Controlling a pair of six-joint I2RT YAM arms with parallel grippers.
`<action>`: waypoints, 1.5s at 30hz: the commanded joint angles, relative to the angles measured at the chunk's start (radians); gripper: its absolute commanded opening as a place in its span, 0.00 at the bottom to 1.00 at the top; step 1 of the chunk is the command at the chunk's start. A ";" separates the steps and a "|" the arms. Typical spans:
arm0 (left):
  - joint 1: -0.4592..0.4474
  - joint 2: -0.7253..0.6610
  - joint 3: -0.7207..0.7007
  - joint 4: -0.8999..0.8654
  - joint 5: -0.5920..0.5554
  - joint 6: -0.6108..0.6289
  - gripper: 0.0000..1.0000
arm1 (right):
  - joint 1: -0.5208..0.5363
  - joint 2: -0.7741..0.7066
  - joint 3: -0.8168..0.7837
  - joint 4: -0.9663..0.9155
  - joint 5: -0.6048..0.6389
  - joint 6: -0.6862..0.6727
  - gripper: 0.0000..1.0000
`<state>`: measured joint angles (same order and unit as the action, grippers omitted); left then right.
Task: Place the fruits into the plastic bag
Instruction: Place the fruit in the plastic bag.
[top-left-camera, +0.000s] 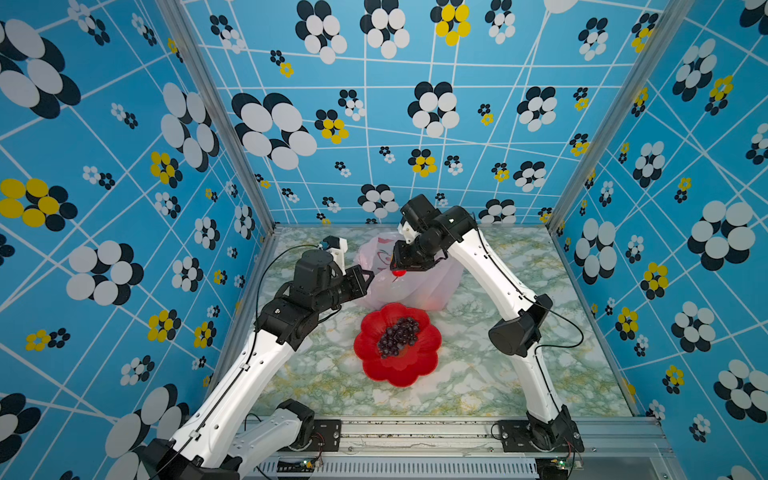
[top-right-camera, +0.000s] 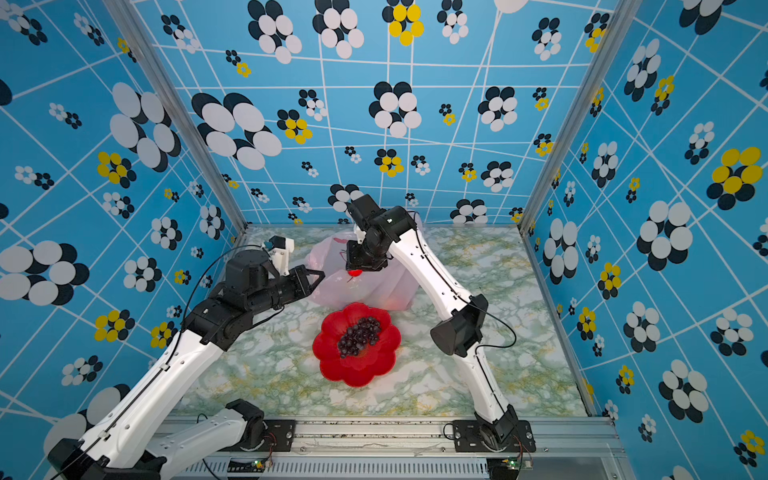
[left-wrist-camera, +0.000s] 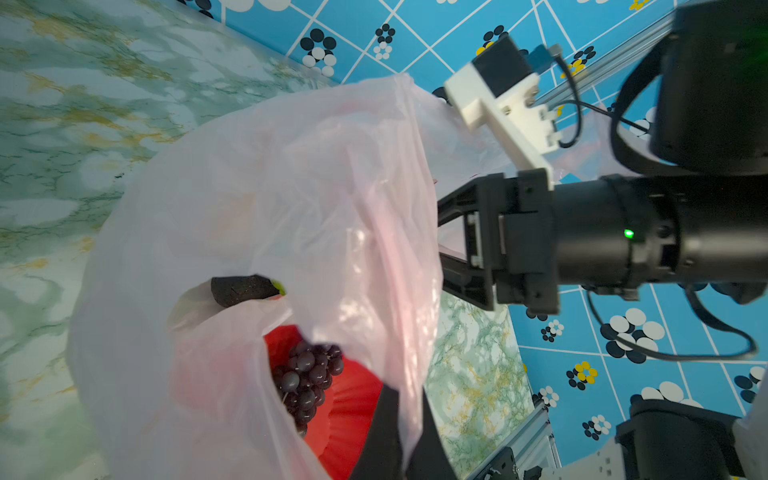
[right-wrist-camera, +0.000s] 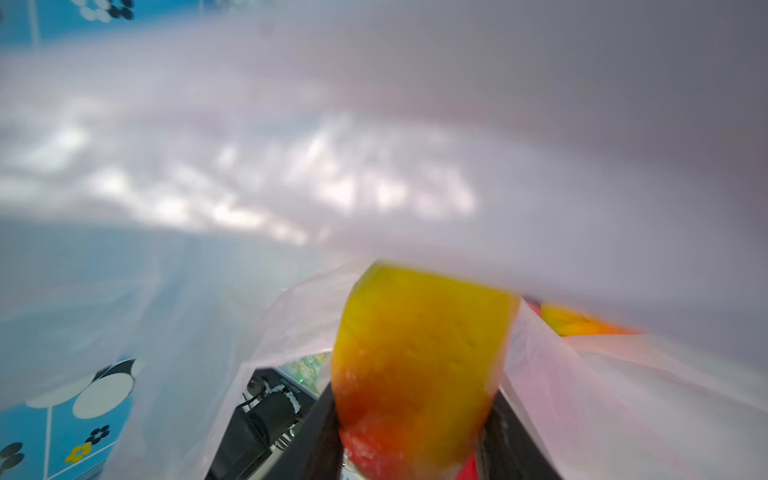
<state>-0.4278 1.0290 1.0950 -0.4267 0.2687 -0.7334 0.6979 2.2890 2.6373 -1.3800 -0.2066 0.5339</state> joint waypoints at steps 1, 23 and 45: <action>-0.005 -0.028 0.019 -0.027 0.000 0.013 0.00 | -0.014 0.005 0.023 -0.045 0.012 -0.015 0.48; -0.002 -0.097 -0.018 -0.057 -0.009 0.015 0.00 | -0.078 0.016 0.007 0.142 -0.116 0.214 0.56; 0.015 -0.088 -0.026 -0.047 -0.024 0.008 0.00 | -0.066 -0.184 0.000 0.153 -0.036 0.049 0.81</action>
<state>-0.4191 0.9459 1.0851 -0.4751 0.2604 -0.7311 0.6243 2.2063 2.6350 -1.2362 -0.2886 0.6678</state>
